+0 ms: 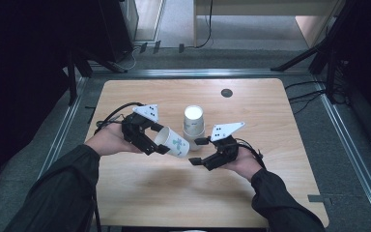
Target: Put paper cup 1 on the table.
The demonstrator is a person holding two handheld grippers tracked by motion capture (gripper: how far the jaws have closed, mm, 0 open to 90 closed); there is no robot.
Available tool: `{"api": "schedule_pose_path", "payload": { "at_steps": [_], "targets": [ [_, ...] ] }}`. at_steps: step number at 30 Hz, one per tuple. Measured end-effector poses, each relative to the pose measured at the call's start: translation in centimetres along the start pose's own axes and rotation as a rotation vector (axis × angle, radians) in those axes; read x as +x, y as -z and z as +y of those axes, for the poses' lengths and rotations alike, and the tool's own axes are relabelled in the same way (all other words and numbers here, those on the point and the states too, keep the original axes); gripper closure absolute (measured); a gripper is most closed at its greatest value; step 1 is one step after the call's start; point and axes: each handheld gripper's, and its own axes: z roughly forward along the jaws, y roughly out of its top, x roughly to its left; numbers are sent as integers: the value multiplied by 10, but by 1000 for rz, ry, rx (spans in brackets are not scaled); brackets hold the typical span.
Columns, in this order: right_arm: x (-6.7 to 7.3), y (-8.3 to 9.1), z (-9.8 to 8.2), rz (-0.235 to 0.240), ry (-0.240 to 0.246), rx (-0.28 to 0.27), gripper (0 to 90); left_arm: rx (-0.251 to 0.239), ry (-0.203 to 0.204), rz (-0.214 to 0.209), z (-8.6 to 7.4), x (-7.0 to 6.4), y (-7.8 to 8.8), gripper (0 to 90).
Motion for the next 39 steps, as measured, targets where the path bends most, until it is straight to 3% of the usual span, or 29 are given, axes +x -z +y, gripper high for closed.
{"api": "schedule_pose_path", "payload": {
  "at_steps": [2,11,15,23,25,39],
  "targets": [
    [0,1,0,-18,-1,1,248,27,15,17,-3,3,0,227],
    [1,4,-4,-57,-7,43,248,60,84,58,-15,14,7,227],
    [1,6,-7,-68,-9,36,247,72,102,74,-20,18,9,227],
    [1,8,-10,-102,-4,53,236,93,179,127,-27,29,14,228],
    [0,9,-12,-125,10,62,236,95,188,133,-29,31,14,228],
    [-8,20,-22,-208,-31,54,236,127,250,175,-31,47,19,228]
  ]
}}
